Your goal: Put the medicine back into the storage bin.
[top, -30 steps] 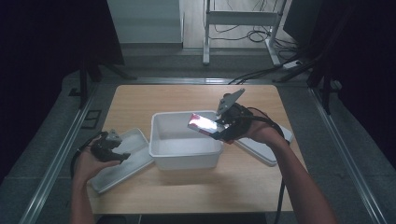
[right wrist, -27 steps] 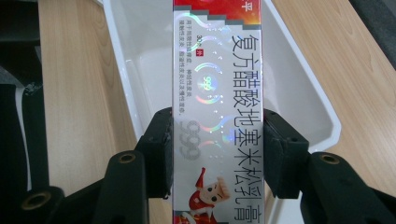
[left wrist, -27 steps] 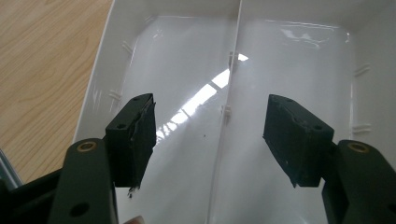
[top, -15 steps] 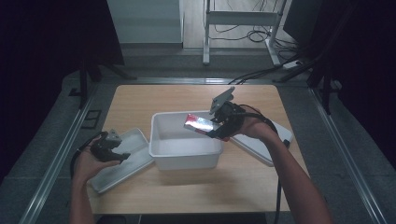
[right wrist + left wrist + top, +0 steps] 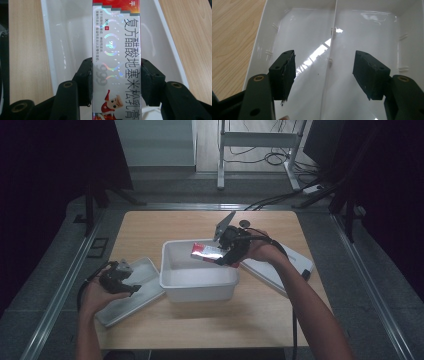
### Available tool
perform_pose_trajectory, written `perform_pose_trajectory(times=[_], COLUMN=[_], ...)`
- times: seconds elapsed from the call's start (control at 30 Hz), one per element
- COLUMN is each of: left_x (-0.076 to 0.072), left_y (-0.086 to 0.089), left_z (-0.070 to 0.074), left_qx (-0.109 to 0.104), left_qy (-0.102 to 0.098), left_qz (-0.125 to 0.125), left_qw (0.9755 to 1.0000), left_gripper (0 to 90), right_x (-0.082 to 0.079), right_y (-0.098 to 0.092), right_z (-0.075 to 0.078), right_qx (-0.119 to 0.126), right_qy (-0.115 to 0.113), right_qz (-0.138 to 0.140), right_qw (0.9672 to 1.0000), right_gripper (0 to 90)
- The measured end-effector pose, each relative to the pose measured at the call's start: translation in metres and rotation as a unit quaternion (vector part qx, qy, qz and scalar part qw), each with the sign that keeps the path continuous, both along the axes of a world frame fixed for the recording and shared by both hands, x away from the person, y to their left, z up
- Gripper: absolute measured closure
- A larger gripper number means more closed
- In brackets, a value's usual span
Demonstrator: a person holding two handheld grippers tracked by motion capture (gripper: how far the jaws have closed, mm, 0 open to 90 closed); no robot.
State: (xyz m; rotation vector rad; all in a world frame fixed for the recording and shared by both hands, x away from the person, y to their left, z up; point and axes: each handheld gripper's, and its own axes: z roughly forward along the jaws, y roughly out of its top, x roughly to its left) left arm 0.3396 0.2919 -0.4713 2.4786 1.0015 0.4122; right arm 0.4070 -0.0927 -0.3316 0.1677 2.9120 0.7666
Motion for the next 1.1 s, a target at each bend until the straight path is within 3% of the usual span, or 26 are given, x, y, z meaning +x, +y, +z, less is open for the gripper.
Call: perform_pose_trajectory(times=[0.4,1.1], left_x=[0.0,0.002], left_y=[0.003,-0.002], left_z=[-0.002,-0.006], left_qx=[-0.002,0.003], left_qy=[0.0,0.008], left_qz=[0.001,-0.006], left_qw=[1.0,0.9999], left_gripper=[34.9,35.0], right_x=[0.011,0.015], right_y=[0.019,0.024], right_z=[-0.01,-0.025], right_qx=[-0.022,-0.037], right_qy=[0.005,0.014], right_qz=[0.02,0.035], right_qw=[0.9995,0.9986], right_gripper=[50.8,50.8])
